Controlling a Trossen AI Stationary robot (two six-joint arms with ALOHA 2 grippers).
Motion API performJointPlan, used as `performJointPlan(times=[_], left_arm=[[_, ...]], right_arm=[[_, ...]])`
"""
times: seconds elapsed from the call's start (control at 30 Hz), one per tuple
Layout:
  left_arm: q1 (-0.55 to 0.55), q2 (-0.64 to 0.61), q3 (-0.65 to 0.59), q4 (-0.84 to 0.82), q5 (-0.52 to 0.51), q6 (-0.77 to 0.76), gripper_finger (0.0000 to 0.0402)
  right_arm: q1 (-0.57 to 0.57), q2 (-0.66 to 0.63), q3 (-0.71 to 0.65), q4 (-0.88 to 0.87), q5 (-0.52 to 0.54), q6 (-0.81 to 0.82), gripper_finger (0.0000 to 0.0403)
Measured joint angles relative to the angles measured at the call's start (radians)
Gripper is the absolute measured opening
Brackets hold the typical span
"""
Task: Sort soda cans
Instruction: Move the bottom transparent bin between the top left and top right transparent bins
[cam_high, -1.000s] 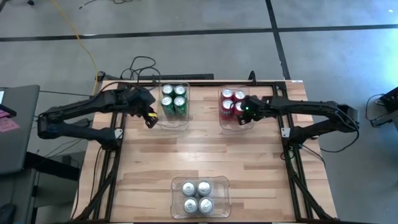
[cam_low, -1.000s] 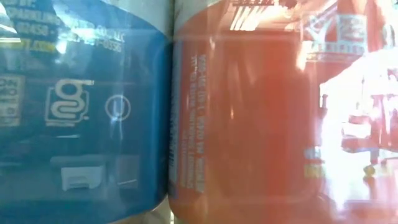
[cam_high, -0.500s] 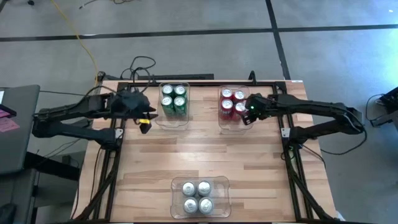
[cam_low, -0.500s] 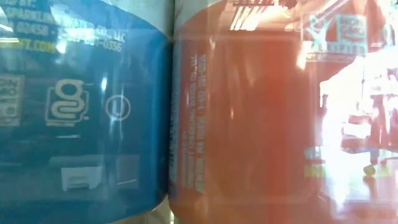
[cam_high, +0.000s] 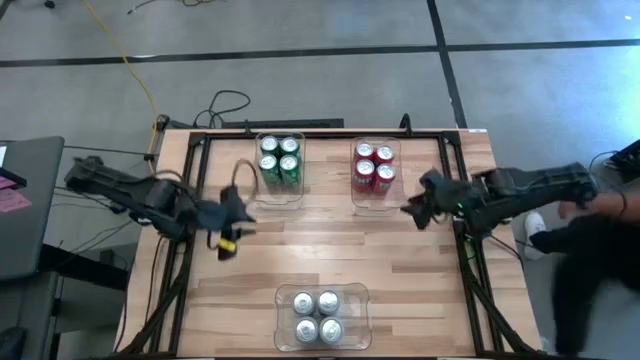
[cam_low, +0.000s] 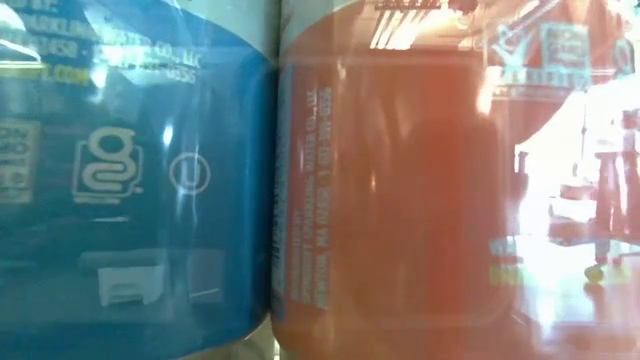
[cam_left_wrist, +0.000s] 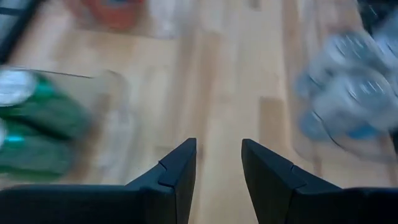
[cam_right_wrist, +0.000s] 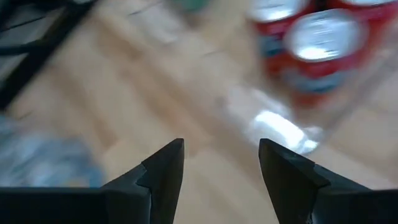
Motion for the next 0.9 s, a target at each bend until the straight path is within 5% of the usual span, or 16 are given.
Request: performJointPlan(times=[0.17, 0.43, 0.9], left_arm=[[-0.157, 0.108, 0.0, -0.002, 0.0, -0.093, 0.0123], [-0.32, 0.258, 0.0, 0.02, -0.034, -0.328, 0.0123], [-0.477, 0.527, 0.0, 0.291, -0.03, -0.547, 0.0123]], right_arm=[[0.301, -0.003, -0.028, 0.168, 0.044, 0.063, 0.0226], [0.66, 0.169, -0.053, 0.358, 0.313, 0.151, 0.0226], [0.794, 0.551, -0.053, 0.511, 0.34, 0.315, 0.0226]])
